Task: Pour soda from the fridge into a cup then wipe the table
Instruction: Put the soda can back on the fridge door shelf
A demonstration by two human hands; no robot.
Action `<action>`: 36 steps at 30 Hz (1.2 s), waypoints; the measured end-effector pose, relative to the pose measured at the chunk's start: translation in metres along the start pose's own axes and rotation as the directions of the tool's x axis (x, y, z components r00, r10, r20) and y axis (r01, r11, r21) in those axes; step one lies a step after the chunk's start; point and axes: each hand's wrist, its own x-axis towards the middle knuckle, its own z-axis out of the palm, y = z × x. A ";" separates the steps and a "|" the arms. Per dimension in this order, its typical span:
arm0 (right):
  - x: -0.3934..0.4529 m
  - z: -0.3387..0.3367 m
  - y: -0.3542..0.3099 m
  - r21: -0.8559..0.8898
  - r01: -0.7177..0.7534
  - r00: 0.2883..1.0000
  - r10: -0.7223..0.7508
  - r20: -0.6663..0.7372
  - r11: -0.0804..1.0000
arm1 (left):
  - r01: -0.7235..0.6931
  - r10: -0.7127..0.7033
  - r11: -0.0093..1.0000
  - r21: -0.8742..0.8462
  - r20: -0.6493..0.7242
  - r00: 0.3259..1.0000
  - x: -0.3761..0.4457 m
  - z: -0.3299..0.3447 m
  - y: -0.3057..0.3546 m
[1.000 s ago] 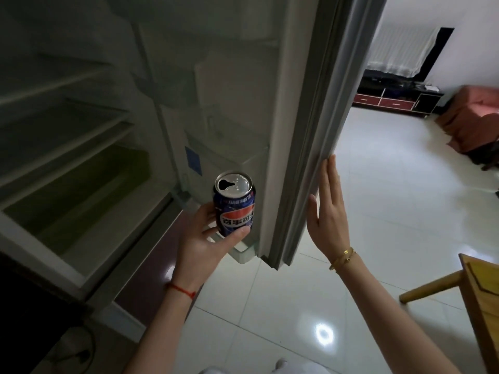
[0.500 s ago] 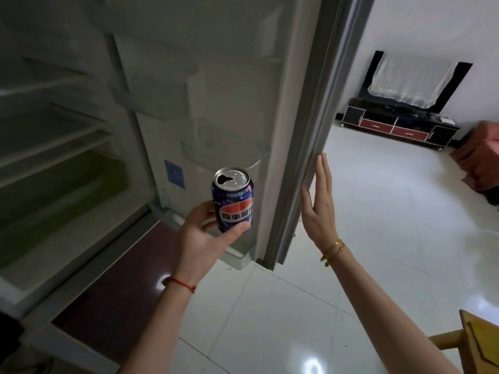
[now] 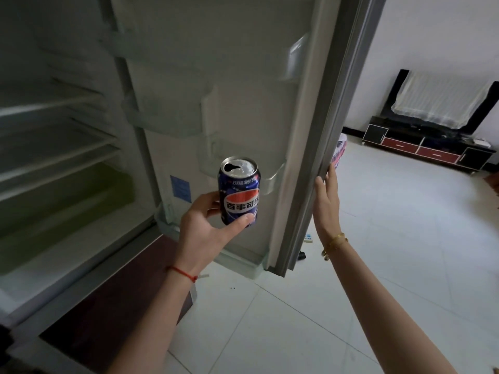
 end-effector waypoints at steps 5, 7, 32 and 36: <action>0.015 0.005 -0.002 0.045 -0.036 0.999 0.037 -0.018 0.998 | -0.078 0.078 0.997 0.018 0.027 0.997 0.028 -0.007 0.023; 0.020 0.006 -0.003 0.048 -0.033 0.998 0.035 -0.044 0.998 | -0.103 0.103 0.995 0.014 0.039 0.994 0.048 -0.008 0.032; 0.016 0.004 -0.010 0.047 -0.078 0.996 0.079 -0.030 0.996 | -0.240 -0.073 0.897 0.372 0.660 0.748 0.197 -0.003 0.024; 0.014 0.006 -0.012 0.043 -0.085 0.996 0.086 -0.034 0.995 | -0.224 -0.072 0.908 0.354 0.659 0.749 0.203 -0.004 0.019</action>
